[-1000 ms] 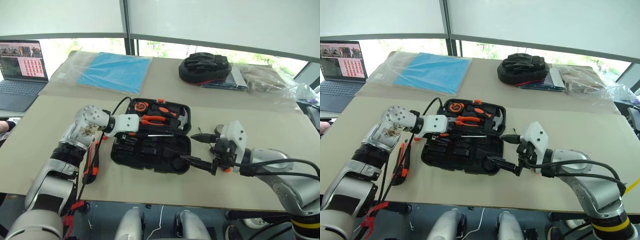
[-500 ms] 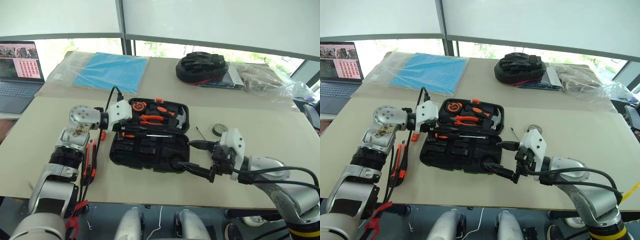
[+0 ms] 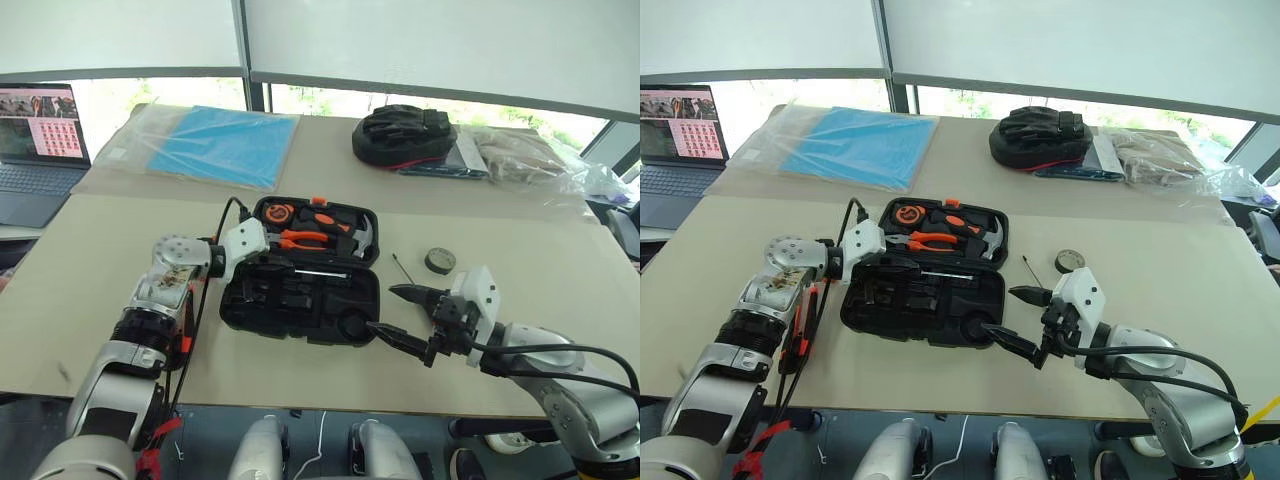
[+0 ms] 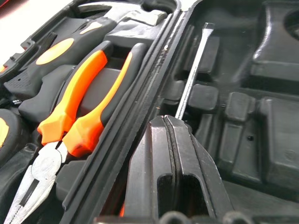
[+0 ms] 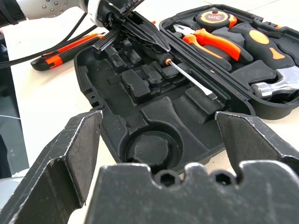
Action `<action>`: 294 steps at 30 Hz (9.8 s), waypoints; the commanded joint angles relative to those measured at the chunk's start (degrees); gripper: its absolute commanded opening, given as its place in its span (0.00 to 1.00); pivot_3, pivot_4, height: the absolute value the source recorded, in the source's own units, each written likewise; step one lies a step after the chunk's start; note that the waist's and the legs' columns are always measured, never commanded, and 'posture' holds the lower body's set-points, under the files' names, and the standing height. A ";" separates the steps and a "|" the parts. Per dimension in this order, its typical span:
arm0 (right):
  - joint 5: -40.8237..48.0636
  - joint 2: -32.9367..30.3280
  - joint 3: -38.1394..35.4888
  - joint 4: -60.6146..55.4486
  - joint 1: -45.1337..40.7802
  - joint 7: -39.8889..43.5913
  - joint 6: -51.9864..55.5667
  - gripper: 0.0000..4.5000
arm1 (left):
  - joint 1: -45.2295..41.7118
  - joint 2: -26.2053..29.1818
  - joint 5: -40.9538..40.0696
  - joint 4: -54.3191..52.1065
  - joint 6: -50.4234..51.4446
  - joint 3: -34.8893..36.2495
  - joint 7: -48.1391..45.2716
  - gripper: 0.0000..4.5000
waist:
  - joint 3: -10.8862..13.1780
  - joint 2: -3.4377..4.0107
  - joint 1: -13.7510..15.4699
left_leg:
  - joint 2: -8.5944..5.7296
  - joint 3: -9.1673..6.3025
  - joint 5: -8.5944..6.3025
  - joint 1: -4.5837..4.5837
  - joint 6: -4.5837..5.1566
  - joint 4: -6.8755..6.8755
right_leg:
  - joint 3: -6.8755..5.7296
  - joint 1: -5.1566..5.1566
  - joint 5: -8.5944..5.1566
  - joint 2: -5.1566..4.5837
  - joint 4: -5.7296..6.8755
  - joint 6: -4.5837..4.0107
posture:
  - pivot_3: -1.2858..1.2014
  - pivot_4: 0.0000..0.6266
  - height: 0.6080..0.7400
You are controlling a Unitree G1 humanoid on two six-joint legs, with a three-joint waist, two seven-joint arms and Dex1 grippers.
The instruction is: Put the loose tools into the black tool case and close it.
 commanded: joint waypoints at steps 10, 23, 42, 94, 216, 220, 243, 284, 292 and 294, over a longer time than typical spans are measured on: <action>1.97 0.90 -8.33 -3.63 5.01 -1.72 -3.34 1.00 | 4.68 -0.02 -11.59 -3.94 -3.17 9.14 -2.52 0.16 | -0.13 0.21 -0.03 | 0.01 0.00 0.00 0.02 0.00 -0.02 | 0.02 -0.01 0.00 -0.01 0.00 0.00 | 0.52 0.24 1.00; -8.87 6.55 -21.85 -4.05 36.20 0.22 -17.47 1.00 | 31.20 17.89 -36.15 -20.07 4.57 27.65 -24.86 0.98 | -0.15 0.50 -0.26 | 0.18 0.03 -0.06 0.11 -0.01 -0.12 | 0.02 -0.04 -0.44 -0.10 -0.06 0.16 | 0.52 0.24 1.00; -8.75 -5.07 -9.35 1.70 7.51 -10.76 13.60 1.00 | 40.53 10.00 -41.95 -38.32 8.88 29.94 -17.19 0.98 | -0.16 0.79 -0.99 | 0.24 0.28 -0.09 0.32 -0.06 -0.22 | 0.41 -0.09 -0.40 0.12 -0.02 -0.30 | 0.52 0.24 1.00; -17.36 1.81 18.81 17.19 -34.03 7.98 4.78 0.09 | 52.47 7.07 -36.05 -33.25 -0.64 38.60 -7.84 1.00 | -0.04 0.84 -2.15 | 0.30 0.33 -0.15 0.10 -0.01 -0.35 | 0.32 -0.32 -0.22 0.04 -0.14 -0.16 | 0.52 0.24 1.00; -39.05 23.49 26.88 53.34 -34.67 14.47 -22.63 0.00 | 50.23 6.39 -31.48 -32.32 -1.40 34.15 -2.02 1.00 | -0.24 0.68 -2.49 | 0.65 0.48 -0.04 1.01 -0.37 -0.98 | 0.14 -0.04 -0.24 0.22 -0.01 -0.67 | 0.52 0.24 1.00; -38.78 23.69 27.60 48.76 -35.31 14.71 -17.83 0.00 | 50.42 6.25 -31.03 -32.09 -1.58 33.99 -1.84 1.00 | -0.26 0.70 -2.45 | 0.67 0.48 -0.05 1.01 -0.38 -1.00 | 0.14 -0.09 -0.23 0.20 -0.01 -0.72 | 0.52 0.24 1.00; -6.06 14.07 -0.21 20.56 -6.38 23.89 -37.04 0.99 | 66.19 7.17 -30.81 -23.18 9.66 56.99 19.48 1.00 | -0.12 0.65 -2.02 | 0.68 0.49 -0.35 0.60 -0.57 -1.07 | 0.03 -0.24 -0.40 0.14 -0.29 -0.57 | 0.52 0.24 1.00; -1.73 11.16 3.00 10.35 -12.39 15.63 -29.44 1.00 | 10.36 10.48 -18.93 -20.95 63.70 18.22 45.68 0.10 | 0.15 0.55 -1.19 | 0.56 0.71 -0.28 0.90 -0.75 -1.00 | 0.41 -0.09 -0.46 0.36 0.10 -0.52 | 0.52 0.24 1.00; 0.29 3.00 5.16 5.71 -15.17 14.38 -14.92 1.00 | 13.24 16.92 -18.96 -18.38 23.72 21.13 18.31 0.10 | 0.22 0.42 -1.21 | 0.67 0.85 -0.28 0.69 -0.75 -0.98 | 0.41 -0.30 -0.42 0.38 0.07 -0.59 | 0.52 0.24 1.00; 2.02 0.84 6.11 3.56 -16.64 12.91 -8.71 1.00 | 13.29 17.77 -19.11 -16.03 11.62 21.72 9.73 0.10 | 0.22 0.42 -0.97 | 0.67 0.89 -0.28 0.63 -0.74 -0.97 | 0.37 -0.37 -0.41 0.32 0.05 -0.60 | 0.52 0.24 1.00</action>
